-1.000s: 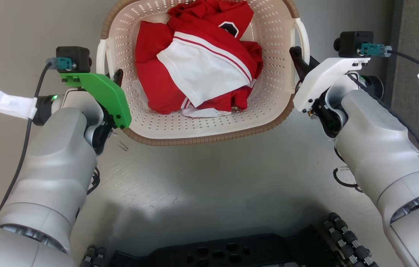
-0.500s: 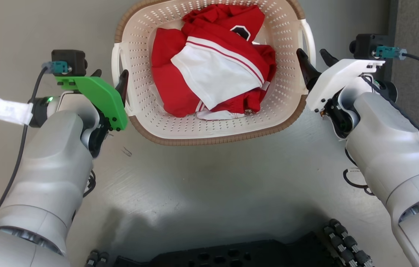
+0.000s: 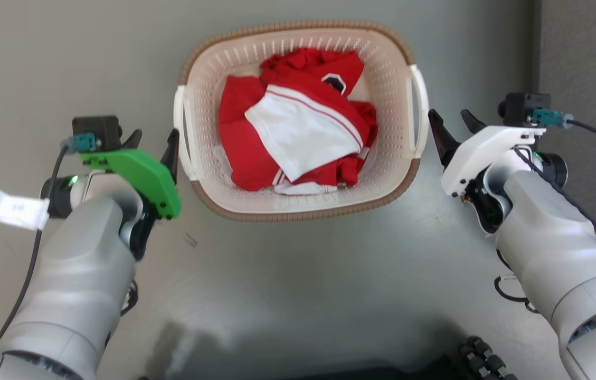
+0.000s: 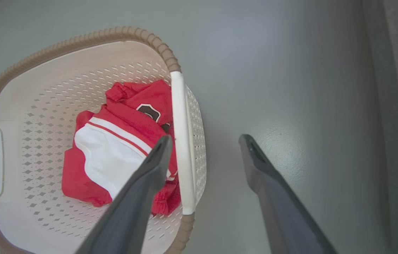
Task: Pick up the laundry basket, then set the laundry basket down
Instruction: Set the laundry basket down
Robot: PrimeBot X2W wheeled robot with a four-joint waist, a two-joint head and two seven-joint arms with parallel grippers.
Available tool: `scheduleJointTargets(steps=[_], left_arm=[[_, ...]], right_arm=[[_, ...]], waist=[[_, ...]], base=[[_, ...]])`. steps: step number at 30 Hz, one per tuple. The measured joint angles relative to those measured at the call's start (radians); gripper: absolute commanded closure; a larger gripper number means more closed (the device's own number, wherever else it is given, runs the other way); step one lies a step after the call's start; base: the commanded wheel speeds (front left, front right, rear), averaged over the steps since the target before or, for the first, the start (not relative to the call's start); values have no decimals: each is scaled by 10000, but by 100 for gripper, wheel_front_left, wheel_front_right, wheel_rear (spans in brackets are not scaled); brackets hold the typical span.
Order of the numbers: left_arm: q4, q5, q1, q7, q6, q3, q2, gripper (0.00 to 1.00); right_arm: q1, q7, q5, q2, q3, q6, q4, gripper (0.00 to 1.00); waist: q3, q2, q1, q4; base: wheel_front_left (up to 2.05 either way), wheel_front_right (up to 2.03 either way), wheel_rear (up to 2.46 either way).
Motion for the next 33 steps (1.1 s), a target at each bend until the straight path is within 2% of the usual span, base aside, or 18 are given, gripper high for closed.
scheduleJointTargets(steps=[11,14,17,19,25,33], left_arm=[[-4,159,589,-433,0,-48,286,0],[-174,313,732,-435,0,-15,422,0],[-399,439,807,-437,25,56,556,0],[-815,537,869,-435,199,318,652,0],[-2052,752,900,-435,654,1007,1189,0],[-3753,1547,1470,-454,1292,1626,1505,0]], right_arm=[[502,-209,-247,-165,-35,0,-579,0],[570,-209,-383,-314,-307,-48,-1338,0],[639,-215,-548,-577,-798,-353,-2410,0],[743,-217,-671,-690,-1030,-552,-2909,0],[1461,-217,-1223,-780,-1547,-905,-4186,0],[2413,-219,-1910,-1041,-2263,-1400,-5768,0]], waist=[[-1384,0,0,-91],[-1798,0,0,-136],[-2357,0,0,-215],[-2640,0,0,-260],[-3462,0,0,-408],[-4479,0,0,-539]], base=[[0,0,0],[0,0,0],[0,0,0],[0,0,0],[0,0,0],[0,0,0]])
